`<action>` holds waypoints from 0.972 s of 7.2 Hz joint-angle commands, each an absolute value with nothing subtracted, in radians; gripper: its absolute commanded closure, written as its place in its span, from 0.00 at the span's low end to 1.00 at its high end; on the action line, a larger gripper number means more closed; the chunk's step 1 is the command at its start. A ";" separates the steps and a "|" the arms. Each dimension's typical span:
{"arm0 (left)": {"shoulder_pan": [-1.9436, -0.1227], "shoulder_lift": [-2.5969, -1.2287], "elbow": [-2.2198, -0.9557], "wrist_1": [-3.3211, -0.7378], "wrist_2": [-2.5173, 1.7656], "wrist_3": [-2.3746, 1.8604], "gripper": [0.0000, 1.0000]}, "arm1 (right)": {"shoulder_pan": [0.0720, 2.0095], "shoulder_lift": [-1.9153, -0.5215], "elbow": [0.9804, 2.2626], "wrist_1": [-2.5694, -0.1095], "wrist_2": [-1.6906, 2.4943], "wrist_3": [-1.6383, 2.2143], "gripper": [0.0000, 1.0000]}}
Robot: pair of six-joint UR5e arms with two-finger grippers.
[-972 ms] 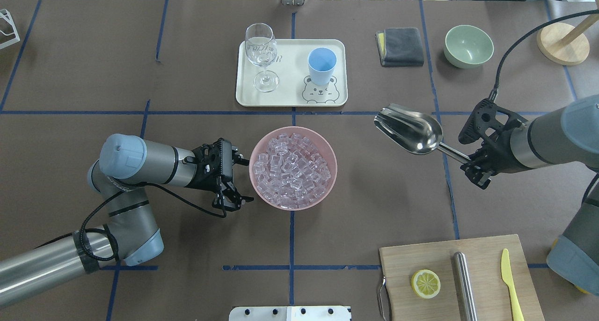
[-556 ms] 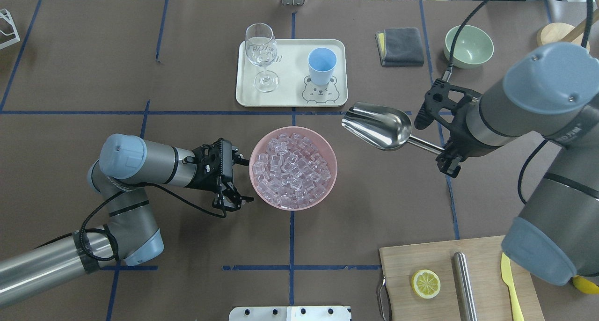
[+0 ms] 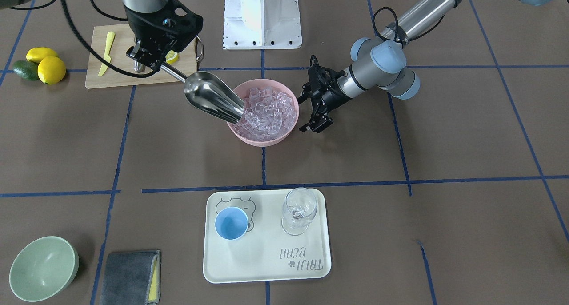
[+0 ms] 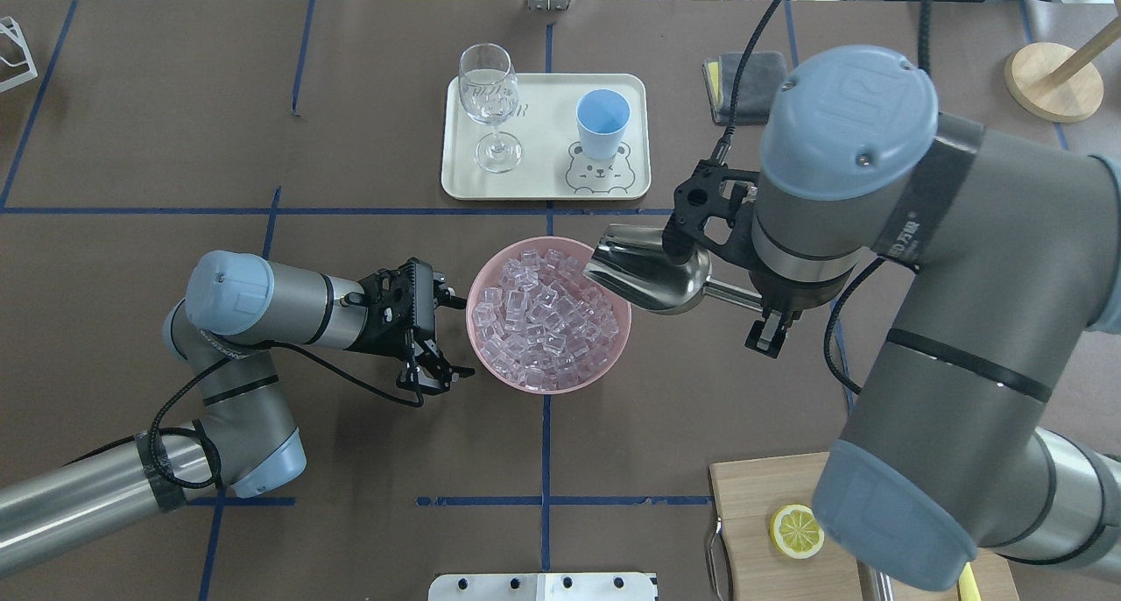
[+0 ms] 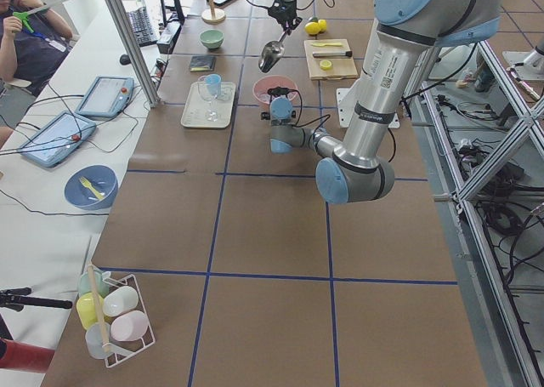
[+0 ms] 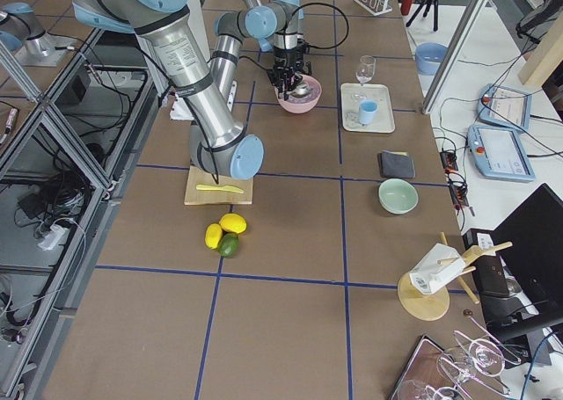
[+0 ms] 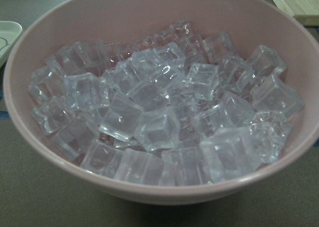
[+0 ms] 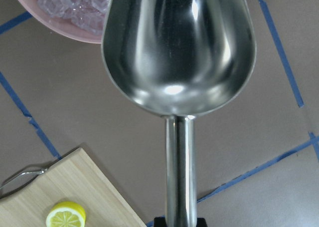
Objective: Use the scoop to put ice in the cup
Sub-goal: 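Dig the scoop into the ice cubes while the left gripper steadies the bowl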
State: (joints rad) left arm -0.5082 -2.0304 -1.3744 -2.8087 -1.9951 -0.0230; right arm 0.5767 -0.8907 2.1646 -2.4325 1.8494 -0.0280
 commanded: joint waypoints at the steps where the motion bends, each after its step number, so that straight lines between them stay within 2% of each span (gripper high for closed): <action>1: -0.508 -2.031 -1.374 -2.809 -1.993 -0.025 0.00 | 0.506 -0.760 2.076 -2.606 1.801 -0.026 1.00; 4: -0.509 -2.031 -1.374 -2.809 -1.993 -0.025 0.00 | 0.476 -0.701 2.010 -2.706 1.818 0.035 1.00; 7: -0.509 -2.031 -1.374 -2.809 -1.993 -0.025 0.00 | 0.439 -0.683 1.967 -2.700 1.802 0.055 1.00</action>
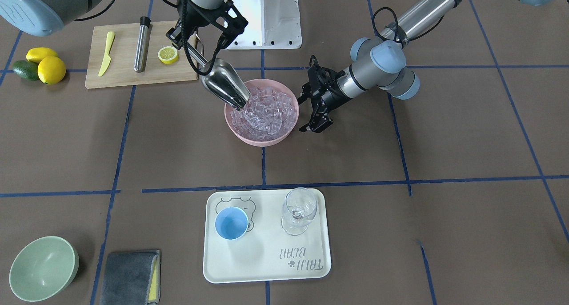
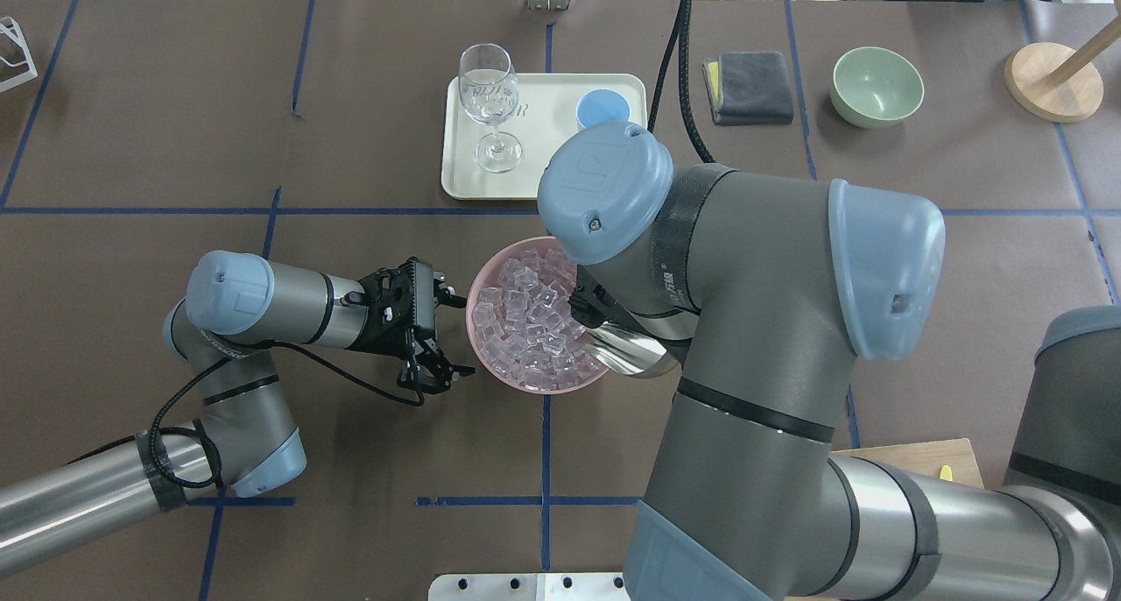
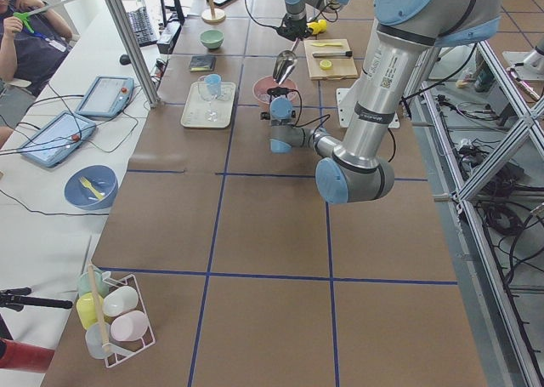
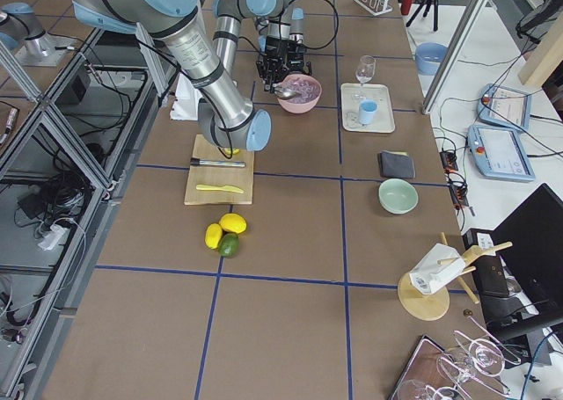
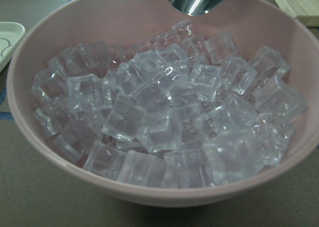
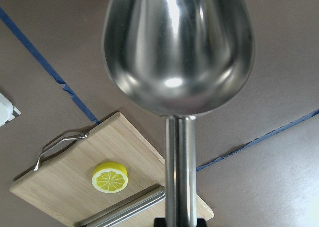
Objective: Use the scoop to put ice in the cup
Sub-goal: 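Dig the scoop into the ice cubes while the left gripper steadies the bowl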
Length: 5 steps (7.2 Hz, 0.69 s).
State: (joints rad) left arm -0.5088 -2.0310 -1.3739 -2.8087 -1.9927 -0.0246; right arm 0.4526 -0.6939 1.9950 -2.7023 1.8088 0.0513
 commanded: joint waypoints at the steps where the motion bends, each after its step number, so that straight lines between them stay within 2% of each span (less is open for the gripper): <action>1: -0.509 -2.031 -1.374 -2.809 -1.993 -0.025 0.00 | 0.430 -0.658 1.929 -2.698 1.801 0.055 1.00; 5: -0.509 -2.033 -1.374 -2.809 -1.993 -0.026 0.00 | 0.396 -0.643 1.804 -2.565 1.746 0.104 1.00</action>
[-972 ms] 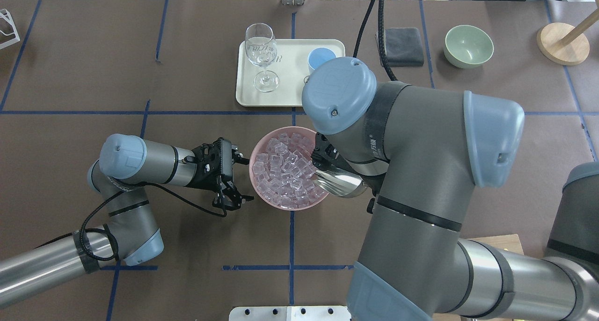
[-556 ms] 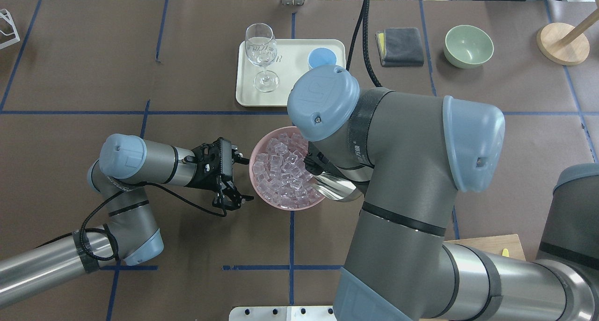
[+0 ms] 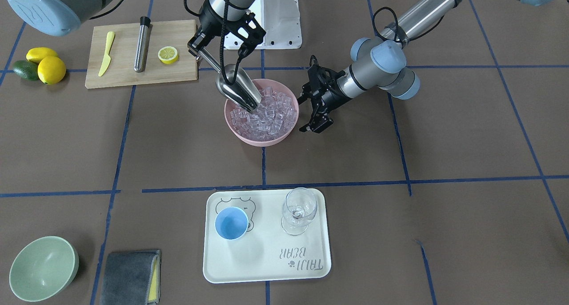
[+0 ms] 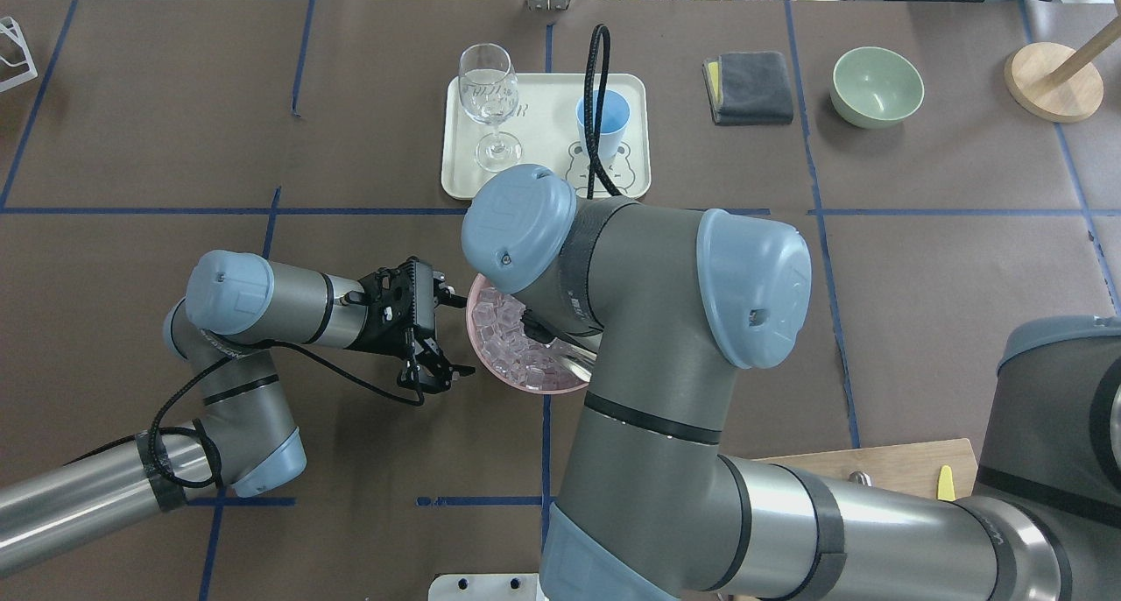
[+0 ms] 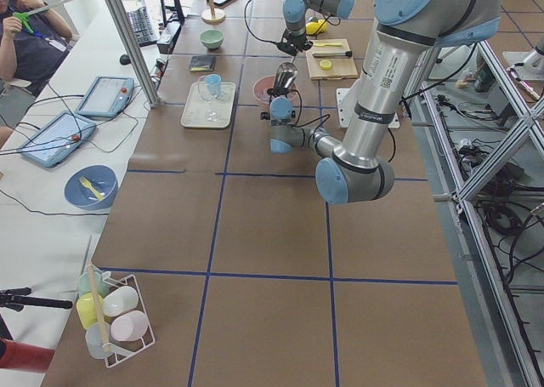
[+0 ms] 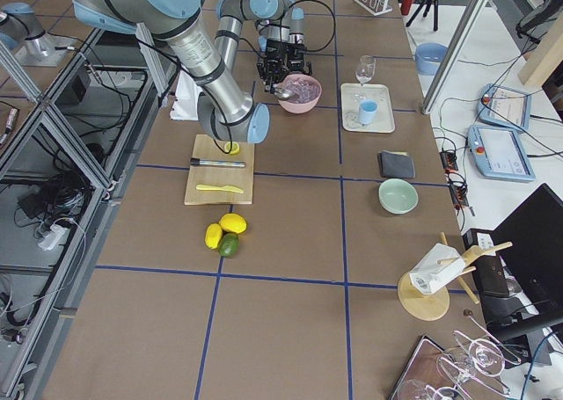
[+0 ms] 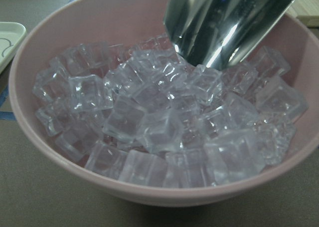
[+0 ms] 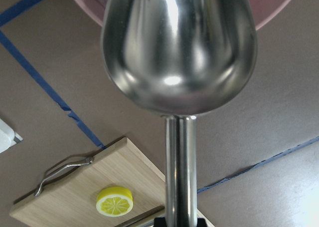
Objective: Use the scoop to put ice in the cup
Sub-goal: 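Dig the scoop into the ice cubes while the left gripper steadies the bowl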
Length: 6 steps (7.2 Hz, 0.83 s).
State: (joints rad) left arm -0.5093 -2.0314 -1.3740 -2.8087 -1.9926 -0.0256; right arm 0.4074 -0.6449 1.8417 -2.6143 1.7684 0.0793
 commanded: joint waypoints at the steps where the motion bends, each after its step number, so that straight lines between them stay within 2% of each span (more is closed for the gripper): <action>1: -0.509 -2.033 -1.374 -2.809 -1.991 -0.026 0.00 | 0.394 -0.647 1.789 -2.528 1.744 0.109 1.00; 6: -0.508 -2.036 -1.373 -2.807 -1.973 -0.032 0.00 | 0.380 -0.673 1.764 -2.389 1.741 0.153 1.00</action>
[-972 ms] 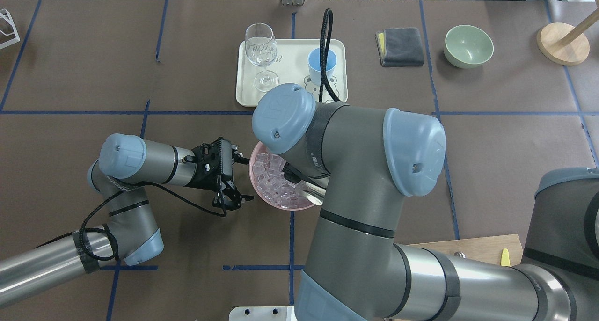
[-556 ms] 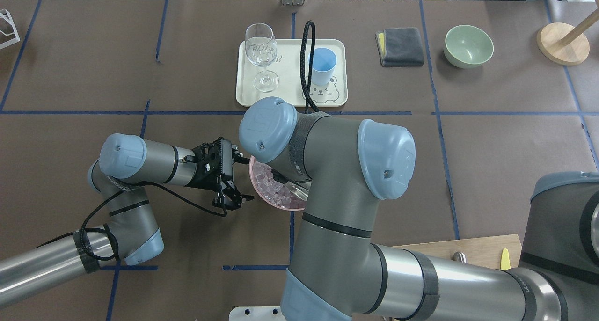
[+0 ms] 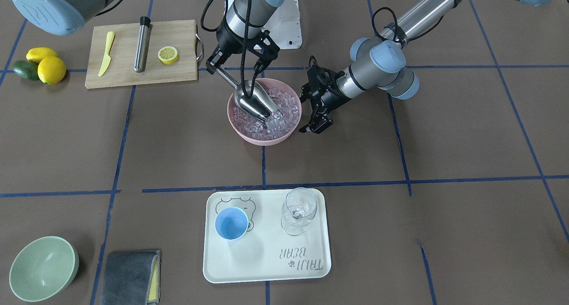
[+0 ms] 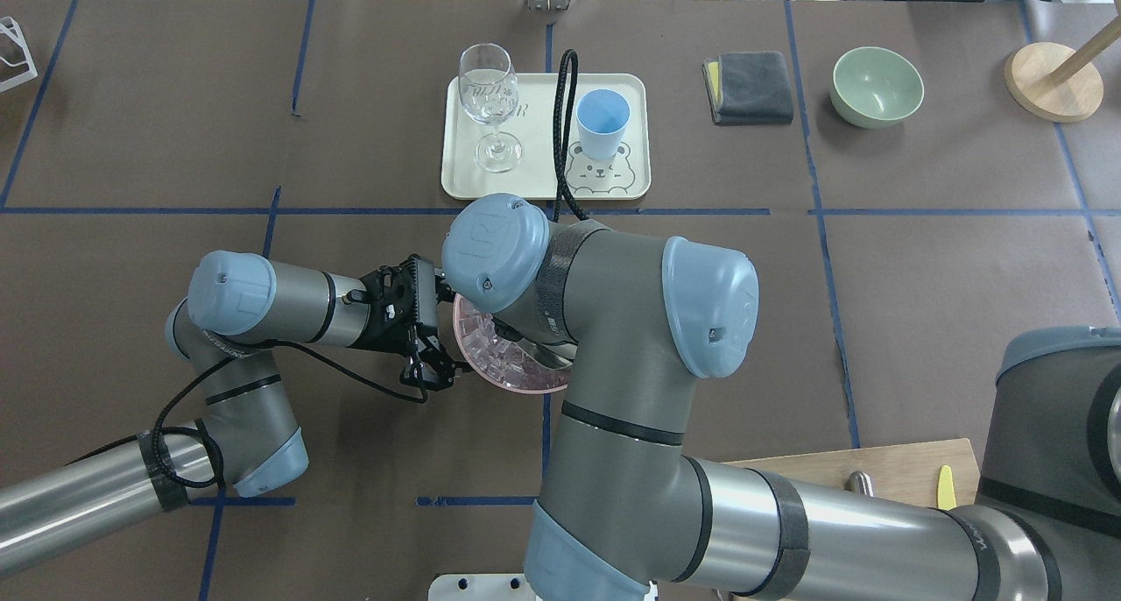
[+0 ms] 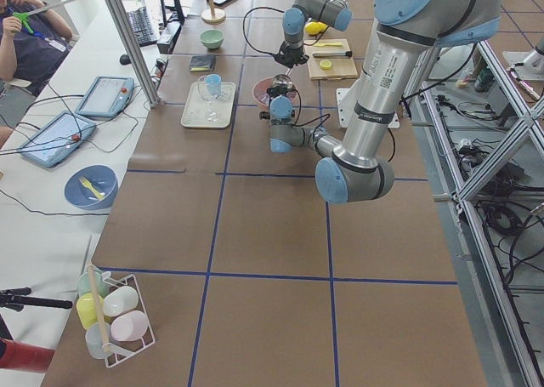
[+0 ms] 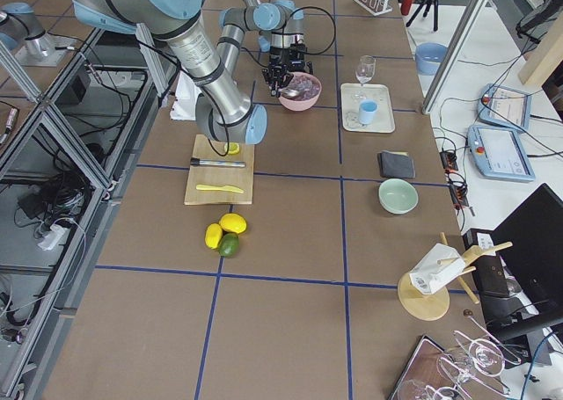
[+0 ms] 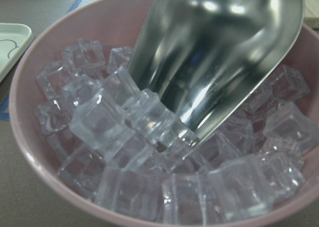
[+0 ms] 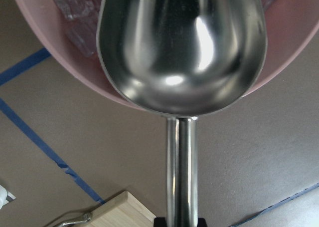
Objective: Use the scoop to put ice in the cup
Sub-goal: 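Dig the scoop into the ice cubes while the left gripper steadies the bowl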
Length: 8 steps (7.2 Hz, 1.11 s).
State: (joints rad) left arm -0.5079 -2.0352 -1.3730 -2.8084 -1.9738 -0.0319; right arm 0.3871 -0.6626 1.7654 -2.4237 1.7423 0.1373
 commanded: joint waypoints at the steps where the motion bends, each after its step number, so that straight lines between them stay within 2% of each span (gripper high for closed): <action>1: -0.508 -2.036 -1.373 -2.809 -1.973 -0.032 0.00 | 0.379 -0.696 1.766 -2.338 1.741 0.158 1.00; 4: -0.508 -2.036 -1.373 -2.809 -1.973 -0.032 0.00 | 0.376 -0.782 1.808 -2.201 1.715 0.196 1.00; 5: -0.508 -2.036 -1.373 -2.809 -1.973 -0.032 0.00 | 0.373 -0.876 1.898 -2.112 1.715 0.227 1.00; 8: -0.509 -2.036 -1.373 -2.809 -1.973 -0.032 0.00 | 0.371 -0.928 1.952 -2.028 1.713 0.268 1.00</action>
State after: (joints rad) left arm -0.5091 -2.0356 -1.3729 -2.8087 -1.9727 -0.0322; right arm 0.3698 -0.9122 1.9221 -2.0478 1.7137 0.2606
